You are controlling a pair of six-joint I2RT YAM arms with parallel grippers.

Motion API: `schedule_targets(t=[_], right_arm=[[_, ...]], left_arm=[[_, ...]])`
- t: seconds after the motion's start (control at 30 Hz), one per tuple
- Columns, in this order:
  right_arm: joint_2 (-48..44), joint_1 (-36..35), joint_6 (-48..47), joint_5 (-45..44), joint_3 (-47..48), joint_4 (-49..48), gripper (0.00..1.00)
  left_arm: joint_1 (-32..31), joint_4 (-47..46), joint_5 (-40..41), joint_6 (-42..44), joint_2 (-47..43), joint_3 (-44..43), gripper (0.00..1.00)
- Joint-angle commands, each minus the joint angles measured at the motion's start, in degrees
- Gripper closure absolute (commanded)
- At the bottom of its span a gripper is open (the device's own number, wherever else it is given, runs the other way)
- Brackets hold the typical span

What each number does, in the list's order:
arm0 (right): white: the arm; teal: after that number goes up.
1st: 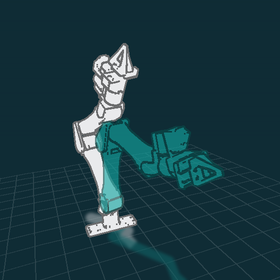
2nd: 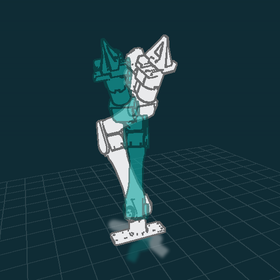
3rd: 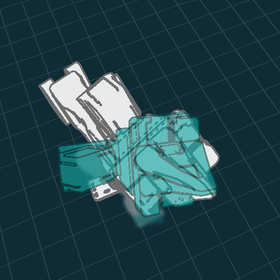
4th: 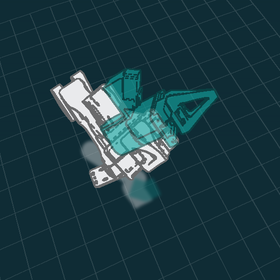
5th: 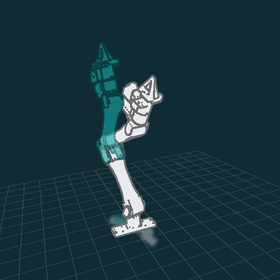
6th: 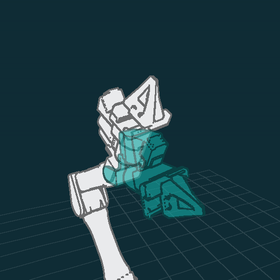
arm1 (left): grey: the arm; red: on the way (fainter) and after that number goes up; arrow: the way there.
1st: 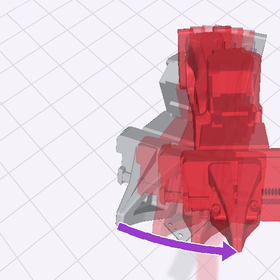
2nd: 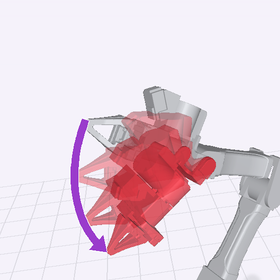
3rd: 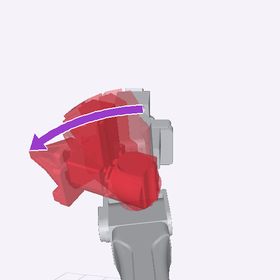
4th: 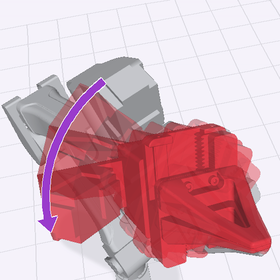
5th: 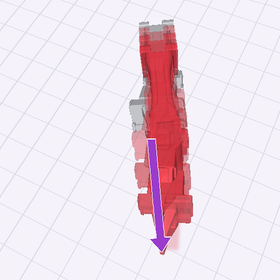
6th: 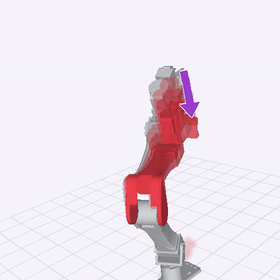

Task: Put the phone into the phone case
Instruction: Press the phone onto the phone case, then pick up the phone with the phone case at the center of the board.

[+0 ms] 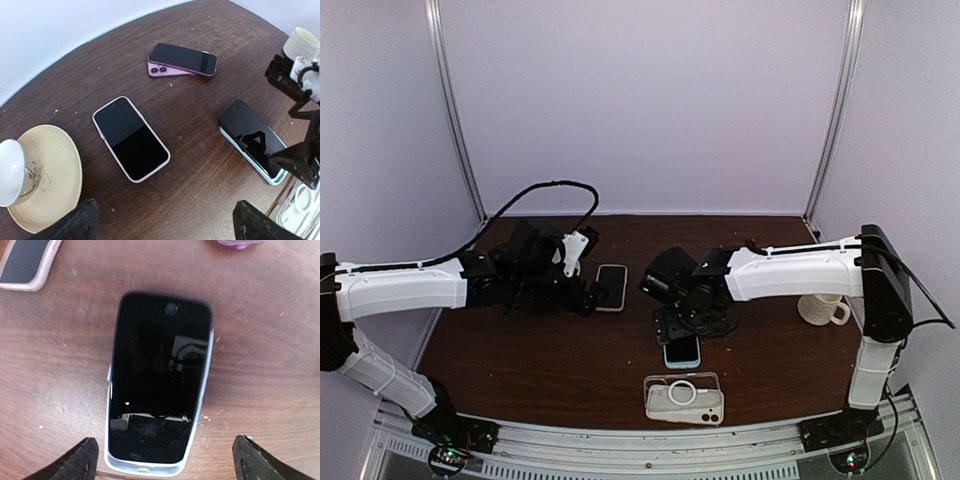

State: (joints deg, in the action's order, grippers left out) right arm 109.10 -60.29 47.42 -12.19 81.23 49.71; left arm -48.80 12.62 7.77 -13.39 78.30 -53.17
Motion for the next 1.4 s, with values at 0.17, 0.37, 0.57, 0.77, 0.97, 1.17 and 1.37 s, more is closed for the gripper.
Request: schedule_targets(t=[0.17, 0.37, 0.57, 0.77, 0.97, 1.17, 1.37], right_arm=[[-1.02, 2.91, 4.23, 2.55, -2.52, -7.28, 0.01], [1.85, 3.98, 4.65, 5.13, -2.73, -7.91, 0.01], [5.14, 4.13, 4.16, 6.56, -2.97, -7.08, 0.01], [7.33, 3.62, 3.33, 6.3, -2.51, -5.67, 0.01], [8.37, 2.62, 3.03, 5.47, -1.93, -4.0, 0.02], [8.27, 2.62, 3.16, 6.28, -2.56, -5.18, 0.11], [9.1, 2.63, 2.97, 6.54, -2.21, -5.0, 0.12]], left_arm=[[0.19, -0.52, 0.53, 0.81, -0.73, -0.71, 0.03], [0.19, -0.52, 0.2, 0.69, -0.84, -0.71, 0.03], [0.19, -0.5, -0.04, 0.65, -0.87, -0.62, 0.02], [0.19, -0.53, -0.08, 0.76, -0.84, -0.62, 0.03], [0.19, -0.51, 0.04, 0.91, -0.89, -0.71, 0.02], [0.19, -0.47, 0.05, 1.1, -0.88, -0.71, 0.03], [0.19, -0.43, 0.14, 1.17, -0.96, -0.71, 0.03]])
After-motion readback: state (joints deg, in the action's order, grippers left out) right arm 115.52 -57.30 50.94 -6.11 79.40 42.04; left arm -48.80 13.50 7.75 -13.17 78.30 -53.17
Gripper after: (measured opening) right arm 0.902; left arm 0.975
